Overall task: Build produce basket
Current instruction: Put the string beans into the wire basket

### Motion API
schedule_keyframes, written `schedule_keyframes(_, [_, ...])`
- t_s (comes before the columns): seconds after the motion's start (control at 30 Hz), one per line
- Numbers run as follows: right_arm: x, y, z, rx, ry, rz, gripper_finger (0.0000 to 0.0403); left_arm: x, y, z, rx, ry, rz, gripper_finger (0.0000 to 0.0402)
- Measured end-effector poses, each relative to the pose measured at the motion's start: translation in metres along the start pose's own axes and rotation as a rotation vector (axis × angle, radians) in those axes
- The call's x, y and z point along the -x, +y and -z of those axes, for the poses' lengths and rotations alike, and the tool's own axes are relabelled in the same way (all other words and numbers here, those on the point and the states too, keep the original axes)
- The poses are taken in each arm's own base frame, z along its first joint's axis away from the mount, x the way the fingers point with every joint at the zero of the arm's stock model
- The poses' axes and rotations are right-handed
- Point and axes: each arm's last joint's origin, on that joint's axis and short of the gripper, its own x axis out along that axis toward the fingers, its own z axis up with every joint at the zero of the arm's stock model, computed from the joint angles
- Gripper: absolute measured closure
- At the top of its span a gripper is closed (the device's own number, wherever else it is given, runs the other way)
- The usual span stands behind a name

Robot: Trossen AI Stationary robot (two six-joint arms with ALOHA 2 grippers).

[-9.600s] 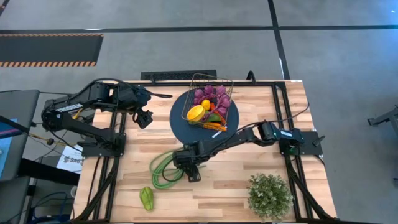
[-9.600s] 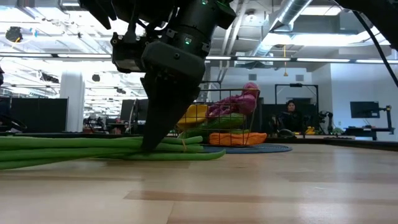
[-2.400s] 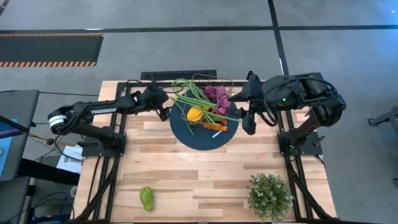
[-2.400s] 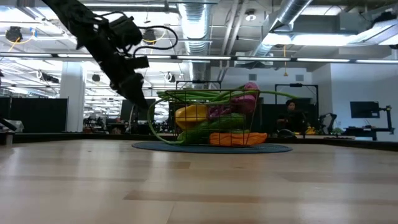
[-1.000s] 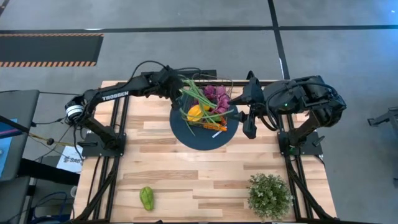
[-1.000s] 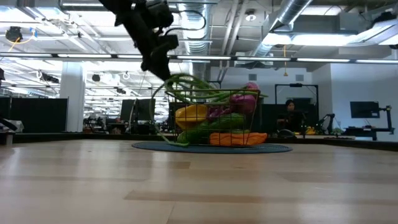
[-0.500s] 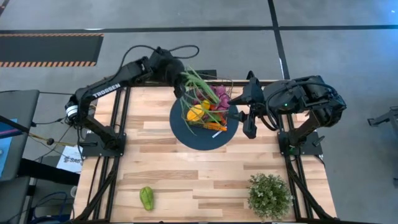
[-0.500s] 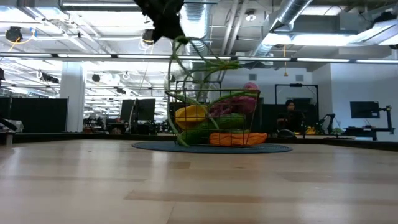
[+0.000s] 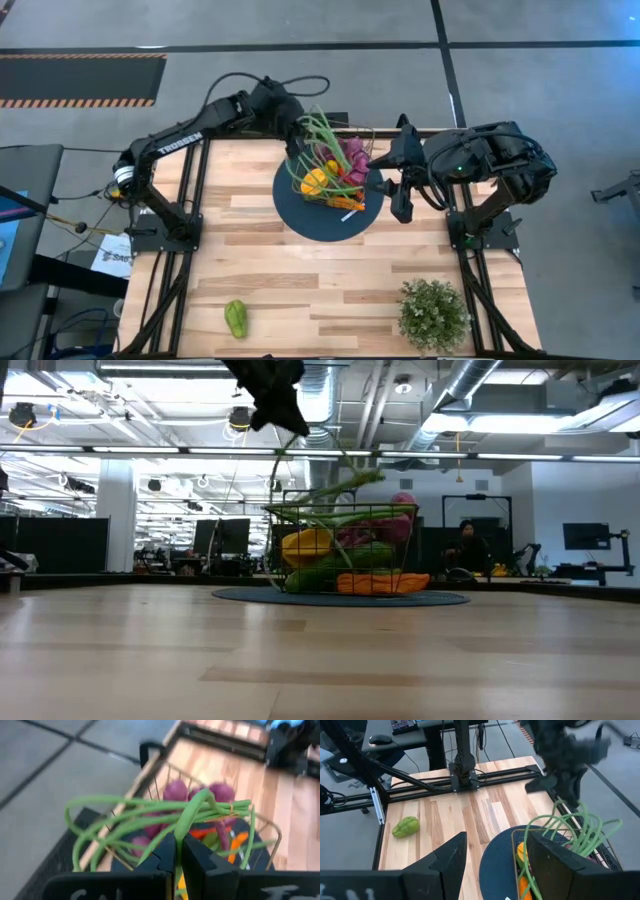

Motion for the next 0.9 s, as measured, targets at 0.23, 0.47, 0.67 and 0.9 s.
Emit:
schedule_keyframes(0.23, [0.002, 0.004, 0.001, 0.008, 0.0, -0.018, 0.0178, -0.044, 0.005, 0.019, -0.024, 0.197, -0.084, 0.0401])
schedule_keyframes(0.47, [0.005, 0.012, 0.003, 0.018, 0.002, -0.047, 0.0178, -0.083, 0.008, 0.034, -0.017, 0.308, -0.09, 0.039])
schedule_keyframes(0.67, [0.005, 0.014, 0.004, 0.022, 0.002, -0.055, 0.0178, -0.095, 0.009, 0.039, -0.03, 0.342, -0.086, 0.0357])
schedule_keyframes(0.9, [0.005, 0.014, 0.004, 0.03, 0.002, -0.055, 0.0178, -0.085, 0.011, 0.035, -0.063, 0.372, -0.167, 0.0292])
